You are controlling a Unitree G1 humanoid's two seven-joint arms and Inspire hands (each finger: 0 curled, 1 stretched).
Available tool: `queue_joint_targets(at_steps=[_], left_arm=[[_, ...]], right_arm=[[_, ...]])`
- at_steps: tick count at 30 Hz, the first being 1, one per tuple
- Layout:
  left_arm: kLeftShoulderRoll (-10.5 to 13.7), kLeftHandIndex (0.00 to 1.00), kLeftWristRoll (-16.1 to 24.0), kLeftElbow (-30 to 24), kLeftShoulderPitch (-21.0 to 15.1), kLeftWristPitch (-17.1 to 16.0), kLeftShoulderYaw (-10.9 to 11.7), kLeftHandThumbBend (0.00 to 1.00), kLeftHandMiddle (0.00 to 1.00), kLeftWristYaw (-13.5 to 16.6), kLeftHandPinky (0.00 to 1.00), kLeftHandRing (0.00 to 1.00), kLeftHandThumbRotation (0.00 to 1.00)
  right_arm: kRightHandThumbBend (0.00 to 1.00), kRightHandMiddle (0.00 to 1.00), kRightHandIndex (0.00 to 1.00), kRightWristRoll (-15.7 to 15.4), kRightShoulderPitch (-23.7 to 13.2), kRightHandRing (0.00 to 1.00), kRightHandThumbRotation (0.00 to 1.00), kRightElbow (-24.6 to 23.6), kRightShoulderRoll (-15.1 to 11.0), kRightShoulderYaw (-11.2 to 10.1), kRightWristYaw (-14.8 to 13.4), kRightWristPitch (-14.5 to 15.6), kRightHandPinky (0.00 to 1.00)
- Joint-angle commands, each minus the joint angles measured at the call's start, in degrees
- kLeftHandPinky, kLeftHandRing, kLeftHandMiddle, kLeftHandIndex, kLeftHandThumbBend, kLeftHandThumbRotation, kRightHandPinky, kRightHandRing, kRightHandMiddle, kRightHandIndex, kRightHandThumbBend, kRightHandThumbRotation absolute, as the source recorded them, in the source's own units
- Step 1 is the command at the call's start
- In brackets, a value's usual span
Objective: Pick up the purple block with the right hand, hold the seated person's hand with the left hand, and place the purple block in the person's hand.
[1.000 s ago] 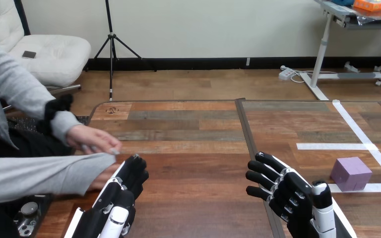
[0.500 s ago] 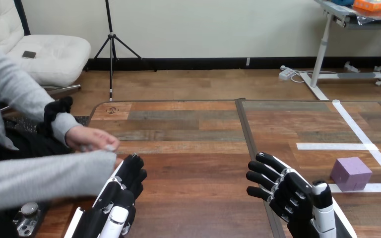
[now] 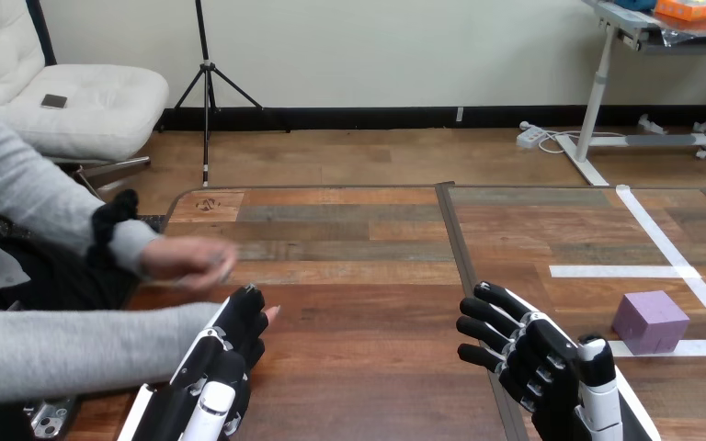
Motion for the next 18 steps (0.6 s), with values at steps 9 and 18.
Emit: queue_joint_targets(at_steps=[9,18], left_arm=[[0.2,0.9,0.6,-2.8,-1.8,-0.6,0.8,0.53,0.94,-0.4,1.0,0.96,0.75],[2.2,0.87,0.3,-2.8,-3.0,-0.3,2.7,0.56,0.95,-1.4,1.0,0.99,0.75]], right_arm=[[0.87,0.88,0.88,1.0,-4.0,0.88,1.0,-3.9,-1.8,-0.4,0.0,3.2,0.86],[0.87,0.89,0.89,0.2,-7.2,0.88,1.0,-2.2,-2.6,-0.7,0.4,2.1,0.84]])
